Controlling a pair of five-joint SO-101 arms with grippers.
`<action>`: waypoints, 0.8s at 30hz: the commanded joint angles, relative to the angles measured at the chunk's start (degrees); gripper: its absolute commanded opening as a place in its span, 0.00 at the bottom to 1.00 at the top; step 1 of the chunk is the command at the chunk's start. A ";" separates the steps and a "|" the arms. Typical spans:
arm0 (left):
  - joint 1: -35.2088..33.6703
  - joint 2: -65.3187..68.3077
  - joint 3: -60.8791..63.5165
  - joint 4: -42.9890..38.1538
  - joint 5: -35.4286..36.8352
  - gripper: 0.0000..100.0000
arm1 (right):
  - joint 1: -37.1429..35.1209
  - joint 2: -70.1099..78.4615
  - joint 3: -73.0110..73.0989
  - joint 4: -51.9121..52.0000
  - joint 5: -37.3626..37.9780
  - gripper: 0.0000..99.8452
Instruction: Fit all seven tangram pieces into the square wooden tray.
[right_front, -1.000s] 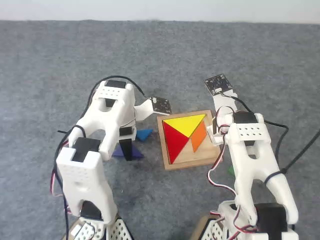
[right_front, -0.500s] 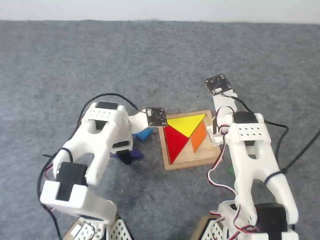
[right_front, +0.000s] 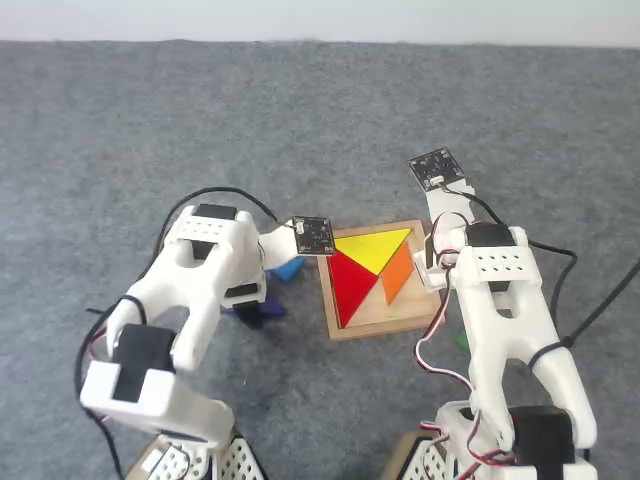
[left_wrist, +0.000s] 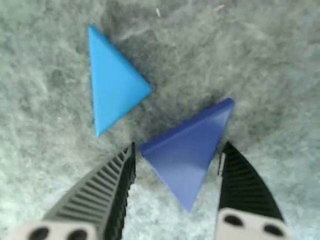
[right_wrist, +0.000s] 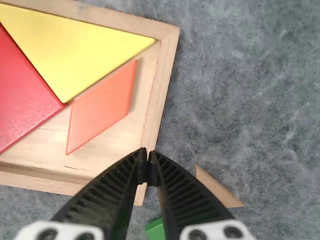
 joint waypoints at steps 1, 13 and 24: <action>0.09 -0.44 -0.92 -0.79 0.53 0.18 | 0.84 -3.21 -0.26 -0.31 0.88 0.01; 2.55 -8.09 5.67 -0.88 0.35 0.14 | 0.84 -3.21 -0.26 -0.31 0.88 0.01; 3.08 -15.12 7.96 -5.98 -3.52 0.29 | 0.84 -3.30 -0.26 -0.31 0.97 0.01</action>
